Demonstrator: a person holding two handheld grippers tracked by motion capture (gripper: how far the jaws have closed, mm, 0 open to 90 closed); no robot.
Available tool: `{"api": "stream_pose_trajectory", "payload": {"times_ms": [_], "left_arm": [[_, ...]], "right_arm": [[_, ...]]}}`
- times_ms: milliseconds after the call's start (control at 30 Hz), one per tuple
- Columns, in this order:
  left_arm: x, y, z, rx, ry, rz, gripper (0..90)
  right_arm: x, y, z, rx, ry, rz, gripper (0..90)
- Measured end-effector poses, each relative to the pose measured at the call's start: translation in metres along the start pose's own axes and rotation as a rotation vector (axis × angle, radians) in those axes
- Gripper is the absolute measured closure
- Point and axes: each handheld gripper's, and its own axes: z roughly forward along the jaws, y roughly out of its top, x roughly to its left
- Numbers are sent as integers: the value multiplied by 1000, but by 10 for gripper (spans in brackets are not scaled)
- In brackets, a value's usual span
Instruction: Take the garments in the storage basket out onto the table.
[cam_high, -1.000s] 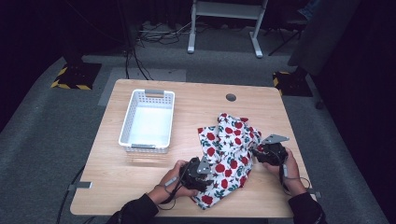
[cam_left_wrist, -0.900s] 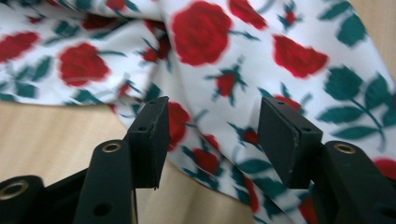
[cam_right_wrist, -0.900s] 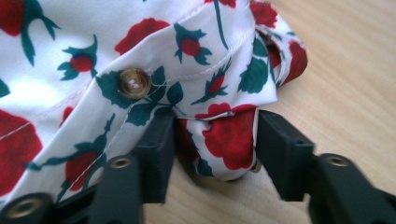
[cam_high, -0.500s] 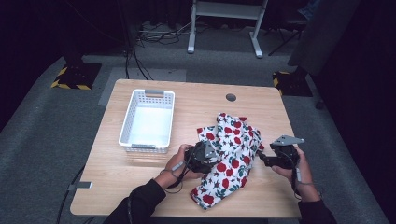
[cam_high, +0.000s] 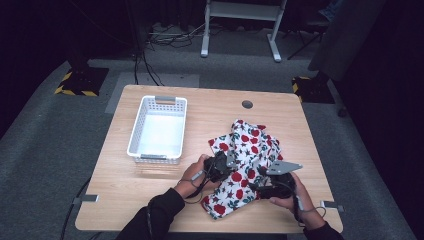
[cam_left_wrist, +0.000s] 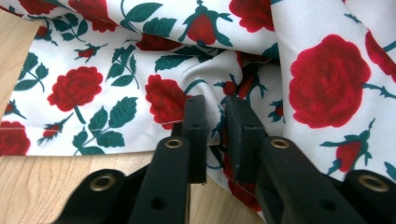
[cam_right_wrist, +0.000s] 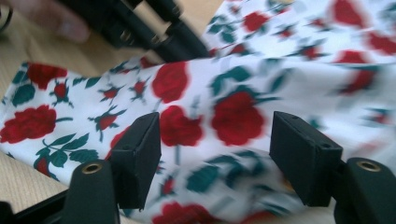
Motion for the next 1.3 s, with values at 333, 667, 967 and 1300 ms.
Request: {"api": "stream_pose_trajectory", "payload": {"times_ms": [333, 667, 967, 1300], "left_arm": [[18, -10, -27, -74, 72, -82, 840], [35, -26, -53, -80, 164, -119, 843], [36, -41, -53, -43, 170, -124, 843], [26, -45, -45, -40, 120, -123, 750]], "right_arm": [[-5, -7, 31, 166, -11, 5, 441], [-25, -16, 16, 219, -73, 46, 421], [-39, -25, 3, 247, -133, 65, 377], [-43, -30, -10, 191, -130, 74, 358]]}}
